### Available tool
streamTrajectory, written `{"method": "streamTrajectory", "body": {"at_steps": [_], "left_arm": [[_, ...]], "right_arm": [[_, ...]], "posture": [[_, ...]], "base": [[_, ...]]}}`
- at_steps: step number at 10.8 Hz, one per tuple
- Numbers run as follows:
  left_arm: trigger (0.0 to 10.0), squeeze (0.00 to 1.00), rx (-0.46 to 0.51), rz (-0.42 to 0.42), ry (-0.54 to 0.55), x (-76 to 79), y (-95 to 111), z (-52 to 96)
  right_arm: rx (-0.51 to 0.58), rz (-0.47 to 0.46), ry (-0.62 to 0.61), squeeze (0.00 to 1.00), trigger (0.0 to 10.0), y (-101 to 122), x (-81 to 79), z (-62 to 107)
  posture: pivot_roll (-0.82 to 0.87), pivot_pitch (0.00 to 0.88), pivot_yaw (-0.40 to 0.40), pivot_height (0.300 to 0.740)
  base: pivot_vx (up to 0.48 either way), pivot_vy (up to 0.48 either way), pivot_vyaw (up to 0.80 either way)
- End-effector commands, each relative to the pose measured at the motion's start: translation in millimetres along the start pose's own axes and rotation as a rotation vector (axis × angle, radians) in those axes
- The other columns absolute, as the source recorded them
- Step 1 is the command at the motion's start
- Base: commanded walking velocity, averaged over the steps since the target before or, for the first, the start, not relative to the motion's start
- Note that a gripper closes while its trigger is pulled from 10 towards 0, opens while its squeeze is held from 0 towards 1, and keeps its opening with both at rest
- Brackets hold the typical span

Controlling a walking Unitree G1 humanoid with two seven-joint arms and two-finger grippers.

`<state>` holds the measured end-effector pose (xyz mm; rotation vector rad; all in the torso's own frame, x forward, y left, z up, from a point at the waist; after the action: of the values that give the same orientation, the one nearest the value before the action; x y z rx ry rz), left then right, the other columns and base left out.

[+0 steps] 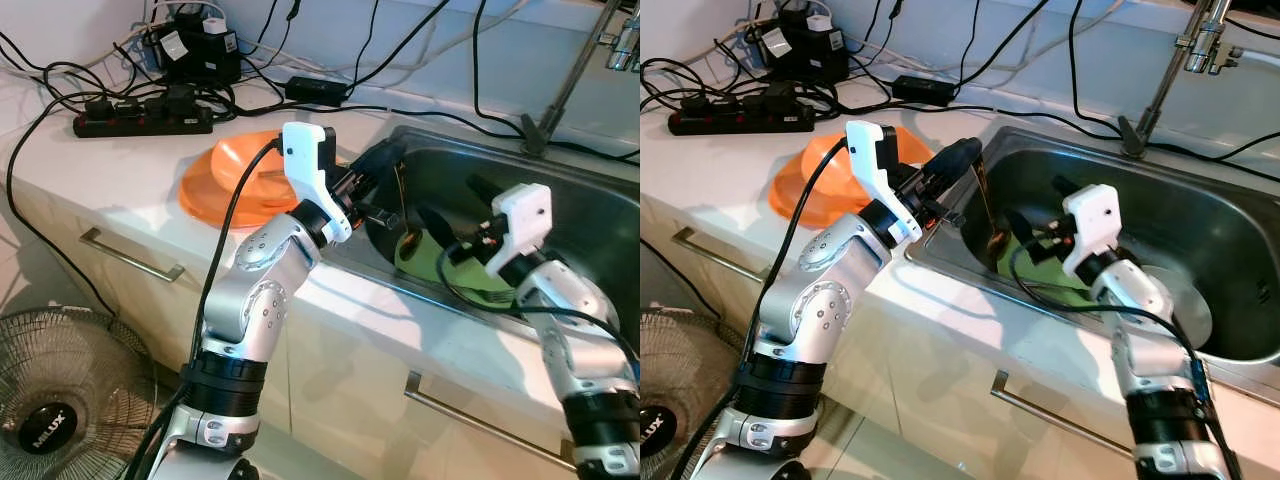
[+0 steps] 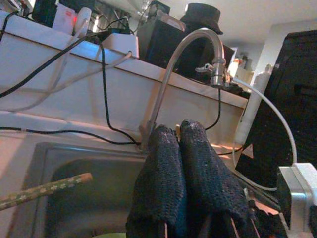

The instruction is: Kitchen organization

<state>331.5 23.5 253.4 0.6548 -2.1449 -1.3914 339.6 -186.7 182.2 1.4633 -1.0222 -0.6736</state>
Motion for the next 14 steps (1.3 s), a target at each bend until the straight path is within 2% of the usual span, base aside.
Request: {"method": "streamTrajectory", "body": {"at_steps": [1, 4, 8, 12, 14], "left_arm": [[10.0, 0.0, -0.007, -0.019, -0.012, 1.9, -2, -1.0], [10.0, 0.0, -0.024, -0.037, -0.017, 4.6, -5, -2.1], [10.0, 0.0, -0.02, -0.03, -0.033, 7.4, -6, -4.9], [10.0, 0.0, -0.026, -0.011, -0.068, 15.4, -9, -7.0], [10.0, 0.0, -0.03, -0.01, -0.083, 18.5, -10, -7.7]], "right_arm": [[0.028, -0.018, 0.017, 0.0, 10.0, 9, 2.3, 2.8], [0.033, -0.065, 0.133, 0.0, 10.0, 9, -16.5, 2.6], [0.047, -0.115, 0.192, 0.0, 10.0, 8, -39.0, -5.2], [0.024, -0.12, 0.161, 0.0, 10.0, -3, -46.9, -13.0], [0.006, -0.102, 0.118, 0.0, 10.0, -8, -44.2, -16.1]], "posture": [[0.08, 0.053, 0.001, 0.74], [0.09, 0.057, -0.002, 0.74], [0.09, 0.054, -0.001, 0.74], [0.1, 0.054, -0.001, 0.74], [0.1, 0.056, 0.0, 0.74]], "base": [[0.0, 0.0, 0.0], [0.0, 0.0, 0.0], [0.0, 0.0, 0.0], [0.0, 0.0, 0.0], [0.0, 0.0, 0.0]]}}
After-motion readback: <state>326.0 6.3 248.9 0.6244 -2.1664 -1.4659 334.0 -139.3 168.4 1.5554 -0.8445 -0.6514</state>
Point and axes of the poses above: a point about 5 cm out from each wrist's last joint towards the gripper, its own z axis pointing back from the gripper into the wrist, its own y axis along the axis of the wrist's last joint, x = y × z, the point moved 2 cm from there along -z, pointing out of the wrist towards the gripper, and after that the axes turned 5 degrees about -z, right-handed, at the moved point
